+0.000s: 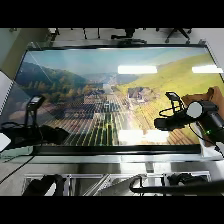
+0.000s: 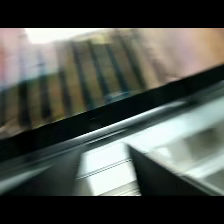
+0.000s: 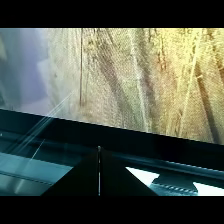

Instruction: Fold the shirts.

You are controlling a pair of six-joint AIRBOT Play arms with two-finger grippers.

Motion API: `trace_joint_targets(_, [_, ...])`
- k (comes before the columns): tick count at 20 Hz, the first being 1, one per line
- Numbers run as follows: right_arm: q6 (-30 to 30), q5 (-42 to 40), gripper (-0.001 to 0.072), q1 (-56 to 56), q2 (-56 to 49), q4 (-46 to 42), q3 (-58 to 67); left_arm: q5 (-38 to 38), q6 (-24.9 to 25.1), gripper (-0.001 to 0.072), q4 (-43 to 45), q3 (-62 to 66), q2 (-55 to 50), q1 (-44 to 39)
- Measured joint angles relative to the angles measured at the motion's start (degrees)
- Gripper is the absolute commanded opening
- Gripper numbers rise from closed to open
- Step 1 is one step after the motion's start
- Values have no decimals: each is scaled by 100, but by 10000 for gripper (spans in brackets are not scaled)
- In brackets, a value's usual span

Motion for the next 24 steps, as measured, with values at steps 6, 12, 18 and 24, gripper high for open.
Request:
trace_joint_targets(6, [0, -7, 24, 0, 0, 0, 0, -411, -492, 702, 2894, -372, -2, 1963])
trace_joint_targets(12, [-2, -7, 24, 0, 0, 9, 0, 896, -573, 702, 3585, -1252, -697, 4094])
trace_joint_targets(18, [-2, -4, 24, 2, -4, 20, 0, 2184, -474, 702, 2610, -1156, -2326, 5209])
trace_joint_targets(24, [-2, -4, 24, 2, -4, 17, 0, 2632, -264, 9, 2173, -588, -3696, 5241])
